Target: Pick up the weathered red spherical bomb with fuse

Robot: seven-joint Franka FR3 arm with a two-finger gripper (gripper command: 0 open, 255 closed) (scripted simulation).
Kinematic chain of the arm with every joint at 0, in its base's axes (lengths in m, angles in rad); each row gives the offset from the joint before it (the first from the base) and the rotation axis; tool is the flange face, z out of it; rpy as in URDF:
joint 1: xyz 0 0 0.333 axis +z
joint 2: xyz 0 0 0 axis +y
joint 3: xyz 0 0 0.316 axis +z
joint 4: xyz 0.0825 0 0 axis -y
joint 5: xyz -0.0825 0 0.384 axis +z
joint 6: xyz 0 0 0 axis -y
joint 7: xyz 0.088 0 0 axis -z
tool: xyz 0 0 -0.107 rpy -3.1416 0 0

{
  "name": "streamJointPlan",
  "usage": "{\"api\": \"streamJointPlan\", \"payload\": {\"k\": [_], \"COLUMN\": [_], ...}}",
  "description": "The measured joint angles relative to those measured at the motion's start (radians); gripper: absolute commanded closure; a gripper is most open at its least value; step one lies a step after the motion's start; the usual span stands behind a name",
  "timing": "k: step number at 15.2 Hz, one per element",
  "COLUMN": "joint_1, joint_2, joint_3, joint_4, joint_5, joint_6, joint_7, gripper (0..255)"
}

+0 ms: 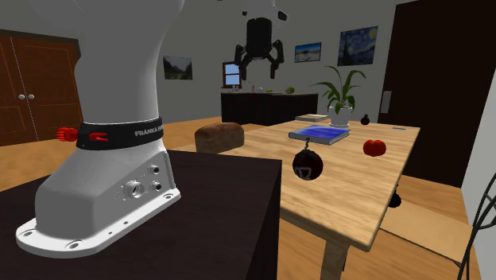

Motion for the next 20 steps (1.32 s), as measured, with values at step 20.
{"api": "streamJointPlan", "payload": {"k": [20], "joint_1": [-0.158], "joint_2": [0.766], "joint_3": [-0.066], "joint_4": [0.374], "joint_5": [0.262], "joint_6": [0.382], "joint_7": [-0.230], "gripper": [0]}}
